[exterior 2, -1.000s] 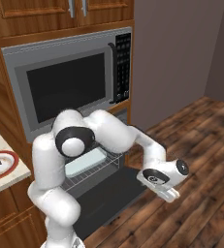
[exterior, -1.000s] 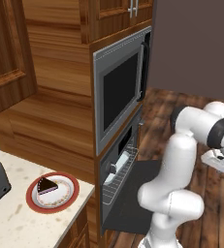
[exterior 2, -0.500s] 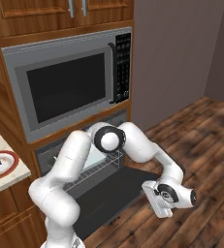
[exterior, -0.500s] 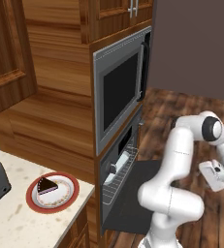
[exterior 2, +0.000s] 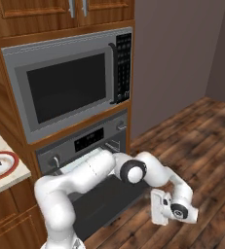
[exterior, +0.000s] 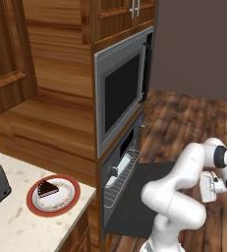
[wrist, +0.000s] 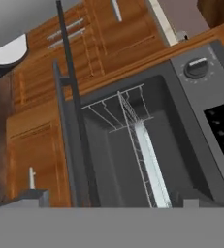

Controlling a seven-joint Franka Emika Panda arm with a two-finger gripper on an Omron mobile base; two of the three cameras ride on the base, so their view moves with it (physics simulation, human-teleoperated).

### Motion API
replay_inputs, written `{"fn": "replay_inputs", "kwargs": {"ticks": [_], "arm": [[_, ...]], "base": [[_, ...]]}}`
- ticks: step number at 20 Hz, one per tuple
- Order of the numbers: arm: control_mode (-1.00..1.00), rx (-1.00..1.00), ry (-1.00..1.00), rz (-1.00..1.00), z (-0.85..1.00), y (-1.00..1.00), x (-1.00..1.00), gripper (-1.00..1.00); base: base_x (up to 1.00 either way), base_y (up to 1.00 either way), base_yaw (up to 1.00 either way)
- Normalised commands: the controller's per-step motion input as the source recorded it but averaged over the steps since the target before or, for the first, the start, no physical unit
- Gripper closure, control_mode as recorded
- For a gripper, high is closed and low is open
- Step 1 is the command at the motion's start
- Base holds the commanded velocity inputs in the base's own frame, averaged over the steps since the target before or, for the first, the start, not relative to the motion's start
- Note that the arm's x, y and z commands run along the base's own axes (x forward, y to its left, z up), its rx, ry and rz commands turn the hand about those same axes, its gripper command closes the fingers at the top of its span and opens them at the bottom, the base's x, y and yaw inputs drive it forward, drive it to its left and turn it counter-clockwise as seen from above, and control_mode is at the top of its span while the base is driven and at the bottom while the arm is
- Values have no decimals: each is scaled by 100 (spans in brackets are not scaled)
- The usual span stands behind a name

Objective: Take the baked cake out of the oven and place it on the plate for cooling. Then close the oven door.

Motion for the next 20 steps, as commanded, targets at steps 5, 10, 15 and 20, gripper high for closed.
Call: {"fn": "replay_inputs", "kwargs": {"ticks": [5,10,15,20], "arm": [[-100,27,0,0,-80,0,44,-100],[-100,19,-3,0,-53,0,43,-100],[-100,10,-12,0,-14,21,53,-100],[-100,3,-15,0,-13,54,38,-100]], "base": [[0,0,0],[0,0,0],[0,0,0],[0,0,0]]}}
